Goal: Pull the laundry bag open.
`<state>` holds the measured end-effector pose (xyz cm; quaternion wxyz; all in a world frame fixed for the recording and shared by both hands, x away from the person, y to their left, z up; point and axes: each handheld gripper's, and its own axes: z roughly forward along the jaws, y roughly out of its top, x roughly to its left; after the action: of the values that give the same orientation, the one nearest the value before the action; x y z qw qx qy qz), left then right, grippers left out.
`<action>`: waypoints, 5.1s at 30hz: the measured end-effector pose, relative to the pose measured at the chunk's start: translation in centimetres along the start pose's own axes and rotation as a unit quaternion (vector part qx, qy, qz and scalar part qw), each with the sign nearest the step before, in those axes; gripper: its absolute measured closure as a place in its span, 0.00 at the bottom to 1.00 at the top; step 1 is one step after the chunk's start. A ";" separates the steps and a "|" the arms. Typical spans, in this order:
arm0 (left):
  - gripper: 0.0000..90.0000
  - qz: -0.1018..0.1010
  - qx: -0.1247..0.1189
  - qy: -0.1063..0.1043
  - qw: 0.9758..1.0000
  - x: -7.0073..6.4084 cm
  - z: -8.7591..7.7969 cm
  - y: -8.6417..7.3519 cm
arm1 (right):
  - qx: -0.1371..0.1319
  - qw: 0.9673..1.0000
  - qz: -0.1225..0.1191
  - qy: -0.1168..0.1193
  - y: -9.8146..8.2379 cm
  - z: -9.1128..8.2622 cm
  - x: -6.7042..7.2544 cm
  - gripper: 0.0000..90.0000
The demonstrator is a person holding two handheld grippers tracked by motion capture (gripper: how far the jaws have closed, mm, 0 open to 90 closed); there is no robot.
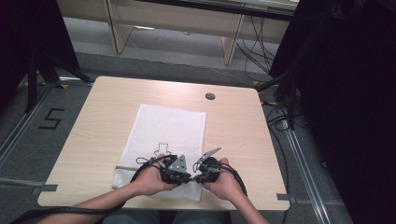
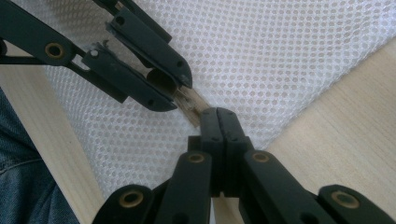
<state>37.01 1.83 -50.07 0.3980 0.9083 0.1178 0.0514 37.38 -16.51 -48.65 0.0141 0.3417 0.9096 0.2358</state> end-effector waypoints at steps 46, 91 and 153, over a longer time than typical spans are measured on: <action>0.91 -0.002 -0.002 0.001 1.000 0.3 -1.6 -0.2 | 0.004 1.000 0.012 0.004 0.0 -0.1 0.0 1.00; 0.91 -0.008 -0.002 0.008 1.000 0.6 -3.5 -0.7 | 0.005 1.000 0.012 -0.001 0.0 -0.1 0.1 1.00; 0.91 -0.022 -0.005 0.010 1.000 0.6 -5.1 -1.7 | 0.010 1.000 0.008 -0.008 0.1 -0.1 0.2 1.00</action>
<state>36.38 6.72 -47.89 0.4023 0.9030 0.1414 0.0526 37.27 -16.34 -48.50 0.0160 0.3508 0.9090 0.2246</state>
